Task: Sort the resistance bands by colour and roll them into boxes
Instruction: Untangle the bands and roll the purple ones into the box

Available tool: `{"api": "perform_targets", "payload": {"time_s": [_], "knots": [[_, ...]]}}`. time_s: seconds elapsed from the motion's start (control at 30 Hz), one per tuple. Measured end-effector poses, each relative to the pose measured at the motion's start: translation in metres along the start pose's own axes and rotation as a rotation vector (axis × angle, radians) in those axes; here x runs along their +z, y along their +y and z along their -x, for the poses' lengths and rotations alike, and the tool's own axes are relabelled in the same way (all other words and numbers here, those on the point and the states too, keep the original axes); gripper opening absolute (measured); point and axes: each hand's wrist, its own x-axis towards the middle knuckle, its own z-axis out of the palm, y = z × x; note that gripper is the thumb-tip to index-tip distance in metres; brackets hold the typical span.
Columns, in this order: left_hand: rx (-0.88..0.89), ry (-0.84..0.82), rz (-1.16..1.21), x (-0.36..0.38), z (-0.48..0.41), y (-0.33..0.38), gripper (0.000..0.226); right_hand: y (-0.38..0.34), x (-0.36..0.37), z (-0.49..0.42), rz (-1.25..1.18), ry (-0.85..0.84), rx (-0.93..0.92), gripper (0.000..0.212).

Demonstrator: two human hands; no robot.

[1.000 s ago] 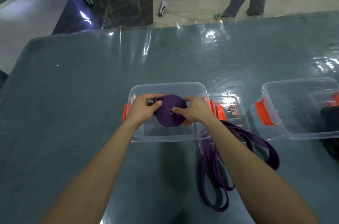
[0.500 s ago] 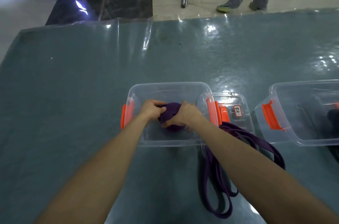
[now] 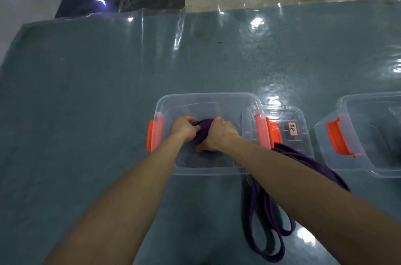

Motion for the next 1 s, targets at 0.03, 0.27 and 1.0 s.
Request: {"api": "perform_targets", "payload": {"time_s": [0.03,0.27,1.0], "knots": [[0.002,0.009,-0.016,0.0,0.0,0.0,0.031,0.0,0.0,-0.001,0.007,0.002,-0.001,0.119],[0.059,0.043,-0.172,0.003,0.004,-0.002,0.02,0.003,0.002,-0.001,0.032,0.013,-0.006,0.115],[0.205,-0.017,-0.752,-0.014,0.045,0.013,0.035,-0.006,-0.008,0.008,0.162,-0.079,-0.07,0.119]]}}
